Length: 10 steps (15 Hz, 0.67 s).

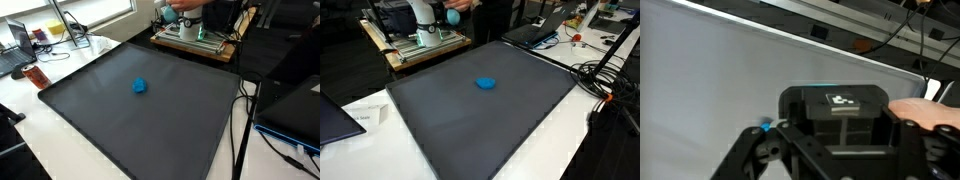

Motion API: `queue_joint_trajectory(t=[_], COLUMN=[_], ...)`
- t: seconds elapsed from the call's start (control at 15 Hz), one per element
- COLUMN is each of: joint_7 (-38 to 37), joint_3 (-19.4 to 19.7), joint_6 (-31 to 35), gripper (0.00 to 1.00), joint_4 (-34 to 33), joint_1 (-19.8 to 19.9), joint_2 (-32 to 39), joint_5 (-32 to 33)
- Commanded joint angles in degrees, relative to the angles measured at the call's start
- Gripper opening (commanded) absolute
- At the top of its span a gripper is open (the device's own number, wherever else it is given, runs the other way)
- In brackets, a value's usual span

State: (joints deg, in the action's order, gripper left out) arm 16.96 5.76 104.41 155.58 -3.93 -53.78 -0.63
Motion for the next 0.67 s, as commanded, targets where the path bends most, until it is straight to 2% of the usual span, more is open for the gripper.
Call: queue_joint_trajectory(t=[0.0, 0.2, 0.27, 0.6], joint_7=[0.6, 0.8, 0.8, 0.7], joint_3=[0.0, 0.1, 0.1, 0.1], joint_6=[-2.0, -2.2, -2.3, -2.8], gripper=[0.47, 0.25, 0.22, 0.22], joint_4=[-1.3, -1.5, -1.6, -1.8], joint_1=[-0.5, -0.5, -0.5, -0.4], joint_2=[0.1, 0.3, 0.3, 0.2], joint_5=[0.4, 0.4, 0.4, 0.3])
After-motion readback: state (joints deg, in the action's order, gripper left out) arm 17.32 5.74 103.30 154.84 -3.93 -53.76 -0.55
